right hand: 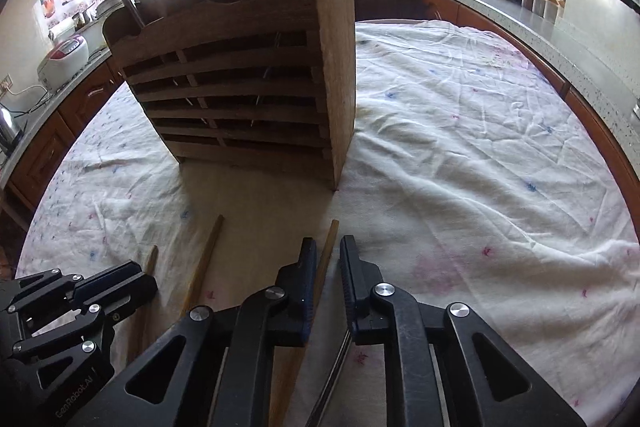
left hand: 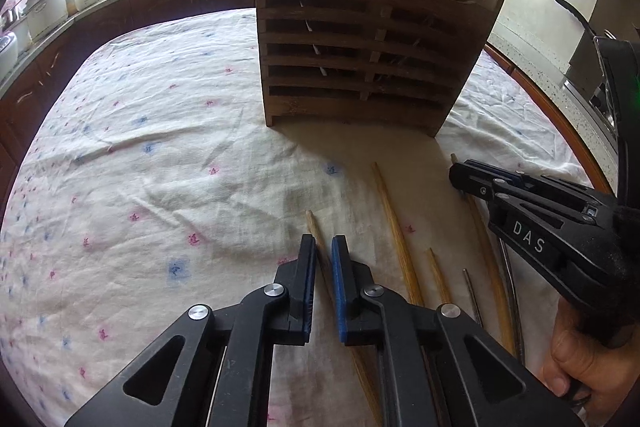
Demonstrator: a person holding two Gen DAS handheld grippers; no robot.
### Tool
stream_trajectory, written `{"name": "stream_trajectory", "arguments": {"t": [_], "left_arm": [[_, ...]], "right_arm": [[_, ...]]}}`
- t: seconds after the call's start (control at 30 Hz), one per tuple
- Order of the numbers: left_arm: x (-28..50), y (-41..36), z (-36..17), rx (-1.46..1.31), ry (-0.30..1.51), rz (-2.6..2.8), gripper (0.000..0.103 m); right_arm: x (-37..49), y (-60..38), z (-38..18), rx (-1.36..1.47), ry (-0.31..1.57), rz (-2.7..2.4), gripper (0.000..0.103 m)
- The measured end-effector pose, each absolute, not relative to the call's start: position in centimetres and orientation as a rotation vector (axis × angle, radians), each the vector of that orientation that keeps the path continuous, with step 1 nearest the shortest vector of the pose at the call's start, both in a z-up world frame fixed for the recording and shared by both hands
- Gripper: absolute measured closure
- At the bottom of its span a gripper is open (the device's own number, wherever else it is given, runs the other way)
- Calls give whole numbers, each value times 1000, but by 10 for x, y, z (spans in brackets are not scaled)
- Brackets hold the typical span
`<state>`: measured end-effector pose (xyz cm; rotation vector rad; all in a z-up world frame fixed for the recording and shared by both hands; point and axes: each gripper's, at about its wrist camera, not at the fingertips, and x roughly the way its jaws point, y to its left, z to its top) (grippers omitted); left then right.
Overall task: Organize utensils
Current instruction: 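Grasp a wooden chopstick with the left tool while the right tool grasps another wooden chopstick, then carry both wooden chopsticks up over the wooden caddy with both tools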
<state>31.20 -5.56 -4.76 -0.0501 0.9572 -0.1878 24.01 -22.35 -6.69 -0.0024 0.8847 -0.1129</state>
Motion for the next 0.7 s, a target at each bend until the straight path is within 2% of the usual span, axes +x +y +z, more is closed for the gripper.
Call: {"name": "stream_trajectory", "arguments": {"t": [0.23,0.7], "left_arm": [[300,-42,-35,-110,946,-220,100],[224,11,45,-263,749,-319,100]], "right_arm": [[231,-227,-60,71,864,-83,98],[163,-221,23,173,661,13,98]]}}
